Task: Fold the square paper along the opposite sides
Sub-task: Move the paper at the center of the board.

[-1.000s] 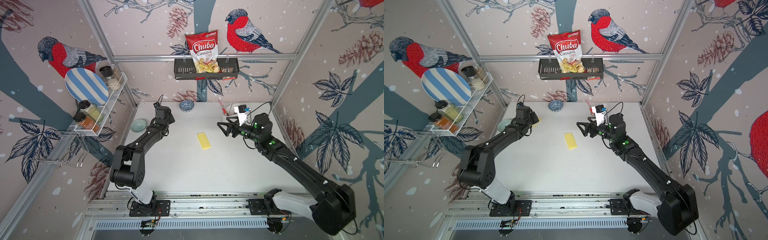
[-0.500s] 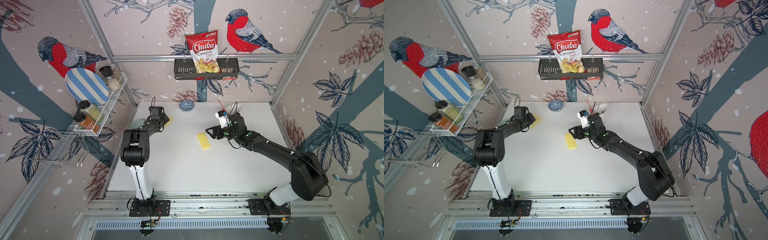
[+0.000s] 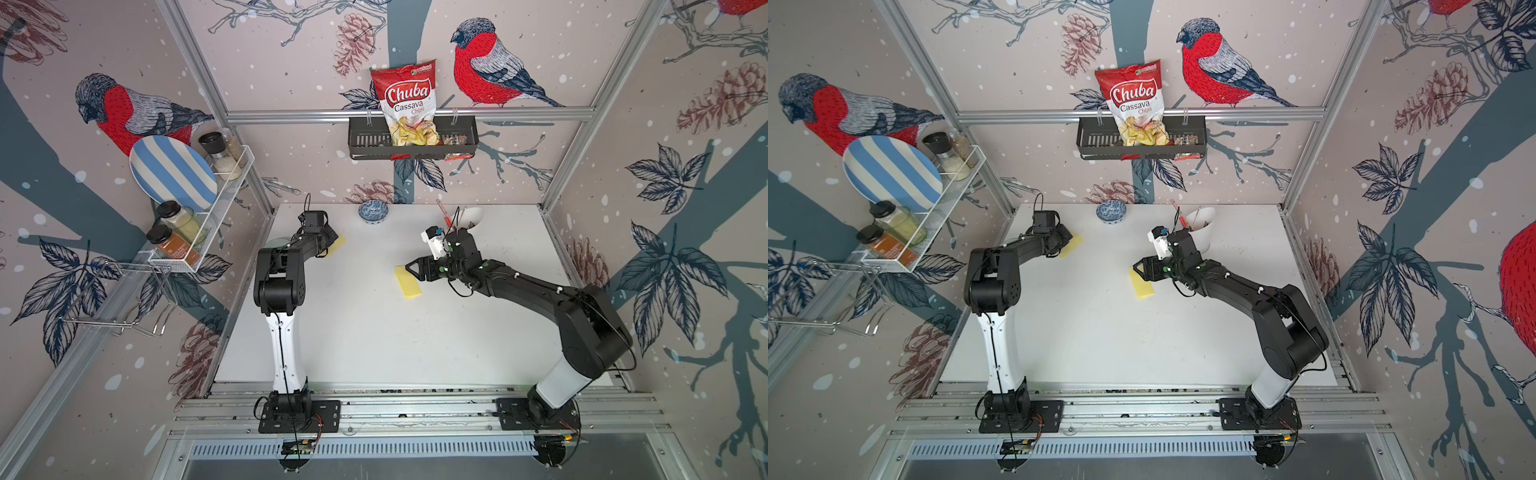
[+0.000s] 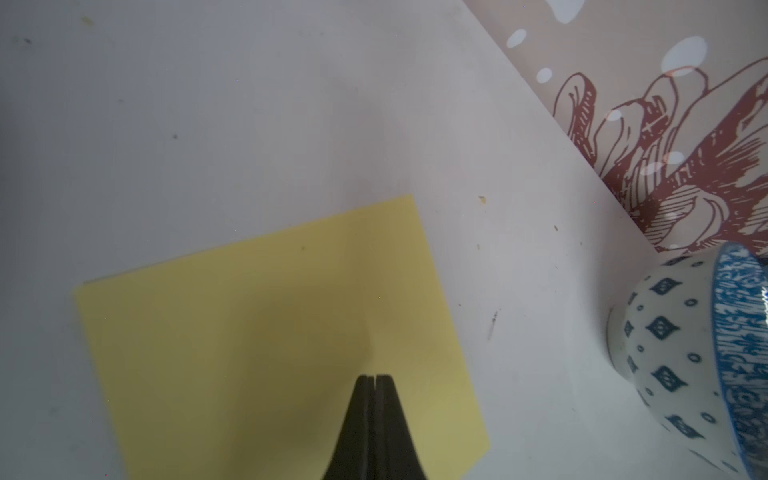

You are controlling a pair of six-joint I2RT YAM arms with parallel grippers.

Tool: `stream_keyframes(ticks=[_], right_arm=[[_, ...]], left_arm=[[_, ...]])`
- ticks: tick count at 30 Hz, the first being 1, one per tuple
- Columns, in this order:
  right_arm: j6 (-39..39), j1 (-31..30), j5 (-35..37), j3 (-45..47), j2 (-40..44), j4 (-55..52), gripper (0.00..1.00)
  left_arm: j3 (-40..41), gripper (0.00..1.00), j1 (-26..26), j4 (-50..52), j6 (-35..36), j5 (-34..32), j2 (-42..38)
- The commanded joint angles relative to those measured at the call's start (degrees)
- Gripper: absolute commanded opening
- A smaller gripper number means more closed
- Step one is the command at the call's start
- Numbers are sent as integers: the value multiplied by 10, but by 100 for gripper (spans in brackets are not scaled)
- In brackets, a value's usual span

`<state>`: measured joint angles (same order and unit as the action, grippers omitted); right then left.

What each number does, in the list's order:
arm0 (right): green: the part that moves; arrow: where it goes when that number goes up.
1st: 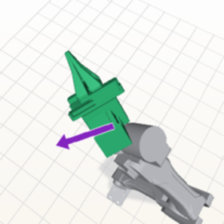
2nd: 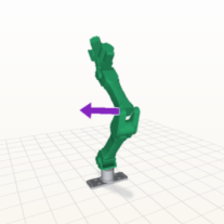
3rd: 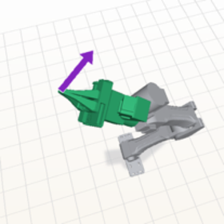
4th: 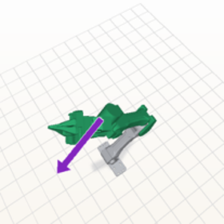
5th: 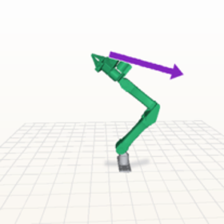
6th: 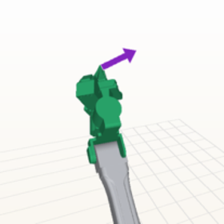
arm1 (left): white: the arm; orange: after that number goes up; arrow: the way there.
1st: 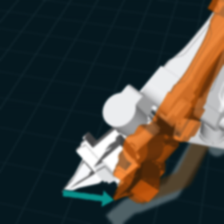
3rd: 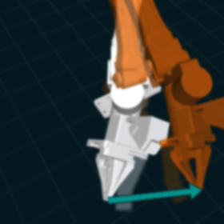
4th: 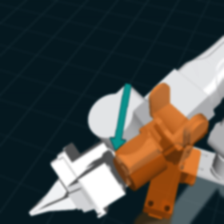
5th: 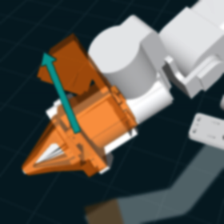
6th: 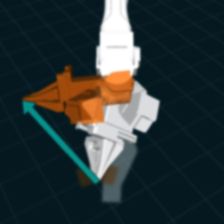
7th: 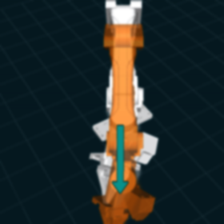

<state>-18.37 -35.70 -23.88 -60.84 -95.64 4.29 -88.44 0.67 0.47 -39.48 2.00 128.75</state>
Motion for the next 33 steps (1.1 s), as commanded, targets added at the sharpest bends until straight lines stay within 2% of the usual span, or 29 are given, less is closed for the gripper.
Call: stream_keyframes(ticks=[1,5,13,20,25,33], right_arm=[[-3,0,-10,6,3,17,67],[-4,0,-11,20,15,20,67],[-4,2,-7,46,52,19,68],[-7,7,0,65,86,17,69],[-8,10,3,83,116,17,70],[-4,26,0,111,161,14,71]], left_arm=[[-7,0,4,24,-30,12,10],[4,0,4,54,-46,29,18],[169,0,1,-22,-63,83,-55],[263,0,-11,-44,-84,109,-111],[302,0,-37,-33,-92,78,-148],[375,0,-84,-35,-108,65,-191]])
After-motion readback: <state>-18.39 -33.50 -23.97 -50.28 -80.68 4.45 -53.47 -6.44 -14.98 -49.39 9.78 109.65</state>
